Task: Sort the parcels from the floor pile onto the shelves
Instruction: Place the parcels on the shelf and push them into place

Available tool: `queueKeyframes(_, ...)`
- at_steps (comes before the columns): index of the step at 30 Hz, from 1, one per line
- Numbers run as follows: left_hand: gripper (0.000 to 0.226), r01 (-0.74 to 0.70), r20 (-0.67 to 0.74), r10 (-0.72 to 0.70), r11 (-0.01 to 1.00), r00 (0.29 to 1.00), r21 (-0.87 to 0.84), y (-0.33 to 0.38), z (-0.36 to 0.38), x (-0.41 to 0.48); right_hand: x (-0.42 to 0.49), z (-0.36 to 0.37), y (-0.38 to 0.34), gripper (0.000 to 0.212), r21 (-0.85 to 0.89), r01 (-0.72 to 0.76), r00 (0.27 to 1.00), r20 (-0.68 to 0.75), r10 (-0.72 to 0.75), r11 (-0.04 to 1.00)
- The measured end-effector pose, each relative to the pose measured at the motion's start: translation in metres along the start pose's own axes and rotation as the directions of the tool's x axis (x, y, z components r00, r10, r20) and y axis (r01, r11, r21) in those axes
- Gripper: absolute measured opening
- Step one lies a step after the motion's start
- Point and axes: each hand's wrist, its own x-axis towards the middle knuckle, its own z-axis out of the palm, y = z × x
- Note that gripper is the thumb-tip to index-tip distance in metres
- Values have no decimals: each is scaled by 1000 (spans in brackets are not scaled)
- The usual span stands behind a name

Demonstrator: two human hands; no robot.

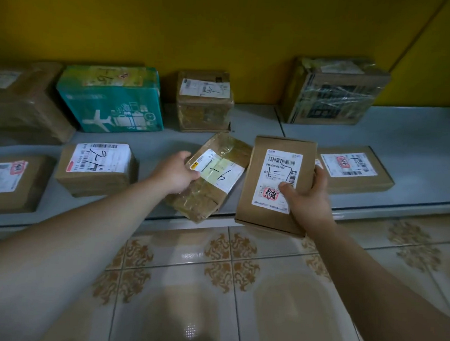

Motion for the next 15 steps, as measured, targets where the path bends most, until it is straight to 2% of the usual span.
queueKeyframes(2,84,-78,-50,90,974,995,215,1,10,-17,1,2,-1,88,-17,-12,1000,-1,12,1000)
queueKeyframes(4,110,-75,40,64,876,997,476,0,22,-36,2,2,-1,87,-21,-13,1000,-6,13,1000)
queueKeyframes(5,119,-73,77,37,841,996,535,0,29,-44,3,3,-1,86,-10,-14,1000,-10,13,1000)
queueKeyframes(7,126,-67,100,13,828,995,556,0,37,-51,2,4,0,85,8,-14,1000,-9,14,1000)
queueKeyframes(10,121,-90,133,21,837,991,539,-1,30,-40,2,4,1,83,12,-11,1000,-16,11,1000)
queueKeyframes(12,119,-143,204,37,831,978,538,-2,14,-27,0,3,2,77,25,-16,999,-36,17,1000)
queueKeyframes(15,119,-257,309,81,769,948,586,-7,-14,-1,-4,-2,2,74,49,-13,995,-97,18,999)
